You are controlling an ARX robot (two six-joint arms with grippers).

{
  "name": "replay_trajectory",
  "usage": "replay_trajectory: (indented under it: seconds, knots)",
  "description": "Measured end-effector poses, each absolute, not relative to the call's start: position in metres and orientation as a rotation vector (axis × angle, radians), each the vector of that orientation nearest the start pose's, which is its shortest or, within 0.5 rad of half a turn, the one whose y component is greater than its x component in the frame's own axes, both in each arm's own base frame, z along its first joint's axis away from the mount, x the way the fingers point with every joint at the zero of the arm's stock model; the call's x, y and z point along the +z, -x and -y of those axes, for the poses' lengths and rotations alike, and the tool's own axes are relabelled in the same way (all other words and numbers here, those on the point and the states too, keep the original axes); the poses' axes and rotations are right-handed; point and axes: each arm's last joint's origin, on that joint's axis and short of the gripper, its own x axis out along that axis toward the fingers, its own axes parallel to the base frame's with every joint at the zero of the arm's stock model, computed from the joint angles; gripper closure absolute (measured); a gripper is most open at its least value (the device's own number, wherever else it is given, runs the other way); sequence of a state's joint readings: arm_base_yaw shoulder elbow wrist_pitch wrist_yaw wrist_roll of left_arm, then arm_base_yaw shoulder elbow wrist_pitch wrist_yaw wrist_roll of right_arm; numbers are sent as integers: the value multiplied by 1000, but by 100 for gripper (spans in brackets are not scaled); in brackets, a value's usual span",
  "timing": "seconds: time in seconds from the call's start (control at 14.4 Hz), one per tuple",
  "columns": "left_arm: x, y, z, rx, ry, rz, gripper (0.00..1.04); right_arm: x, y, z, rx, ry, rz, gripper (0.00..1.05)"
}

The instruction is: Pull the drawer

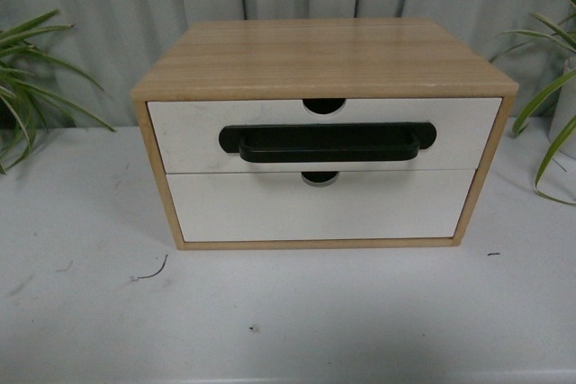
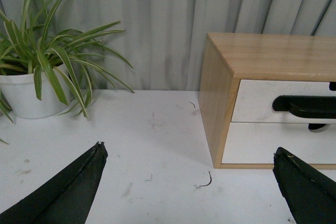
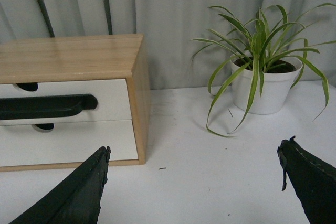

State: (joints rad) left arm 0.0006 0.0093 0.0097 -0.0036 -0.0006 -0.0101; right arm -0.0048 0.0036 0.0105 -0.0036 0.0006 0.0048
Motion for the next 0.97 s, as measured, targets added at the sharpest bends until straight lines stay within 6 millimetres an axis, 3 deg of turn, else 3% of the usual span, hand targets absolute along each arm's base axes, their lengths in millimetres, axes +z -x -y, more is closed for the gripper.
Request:
replay_trajectory:
  seconds: [0.97]
  knots:
    - [166, -98, 0, 1, 10, -3, 7, 166, -97, 0, -5, -5, 3, 6]
